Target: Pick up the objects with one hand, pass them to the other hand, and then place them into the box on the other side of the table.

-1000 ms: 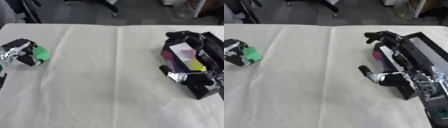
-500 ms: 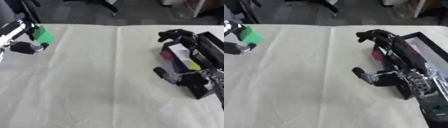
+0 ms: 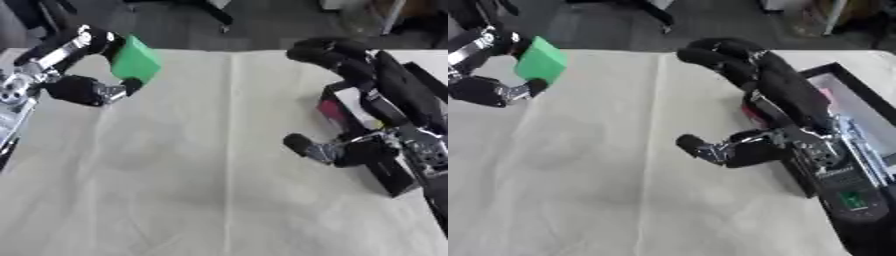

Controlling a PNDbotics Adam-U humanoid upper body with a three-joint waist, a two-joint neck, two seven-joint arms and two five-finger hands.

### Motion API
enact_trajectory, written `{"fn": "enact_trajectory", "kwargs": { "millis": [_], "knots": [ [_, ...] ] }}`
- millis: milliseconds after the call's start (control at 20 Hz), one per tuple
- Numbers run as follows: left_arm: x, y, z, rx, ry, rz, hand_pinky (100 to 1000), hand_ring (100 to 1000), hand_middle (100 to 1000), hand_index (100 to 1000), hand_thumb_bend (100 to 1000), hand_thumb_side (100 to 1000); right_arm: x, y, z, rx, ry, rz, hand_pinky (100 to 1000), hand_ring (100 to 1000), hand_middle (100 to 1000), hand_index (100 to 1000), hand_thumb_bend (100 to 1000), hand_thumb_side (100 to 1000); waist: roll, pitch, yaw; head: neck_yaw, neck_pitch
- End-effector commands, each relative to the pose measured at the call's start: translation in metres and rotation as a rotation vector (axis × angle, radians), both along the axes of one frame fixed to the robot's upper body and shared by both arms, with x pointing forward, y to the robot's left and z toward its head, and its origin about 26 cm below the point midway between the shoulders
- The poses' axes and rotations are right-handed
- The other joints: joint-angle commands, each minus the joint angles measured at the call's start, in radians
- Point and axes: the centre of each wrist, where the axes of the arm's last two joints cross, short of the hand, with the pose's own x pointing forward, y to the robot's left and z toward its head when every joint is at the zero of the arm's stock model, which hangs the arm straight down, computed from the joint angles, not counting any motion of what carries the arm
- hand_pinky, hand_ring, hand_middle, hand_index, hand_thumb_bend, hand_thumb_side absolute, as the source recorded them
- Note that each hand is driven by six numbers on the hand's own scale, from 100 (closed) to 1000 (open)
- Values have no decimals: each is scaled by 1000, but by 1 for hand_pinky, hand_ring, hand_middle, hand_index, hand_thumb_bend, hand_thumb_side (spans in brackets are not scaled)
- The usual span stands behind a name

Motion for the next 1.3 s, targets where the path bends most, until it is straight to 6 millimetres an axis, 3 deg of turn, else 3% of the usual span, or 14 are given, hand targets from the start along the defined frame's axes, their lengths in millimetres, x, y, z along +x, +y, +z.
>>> {"fn": "enact_trajectory", "kwargs": {
  "millis": [50,450,1300],
  "knots": [
    [-7,-22,13,-14,28,-129,720,495,429,651,284,390,-4,9,11,-15,-60,52,851,863,800,933,429,409,1,-24,1,-4,-2],
    [-10,-58,9,92,155,-345,732,517,454,672,267,420,-5,22,20,-78,-130,136,858,872,824,937,427,393,1,-23,4,-8,-2],
    [-21,-101,29,115,219,-561,738,530,467,684,228,468,-8,35,24,-198,-163,195,865,882,848,940,403,374,4,-24,9,-13,-2]
  ]
}}
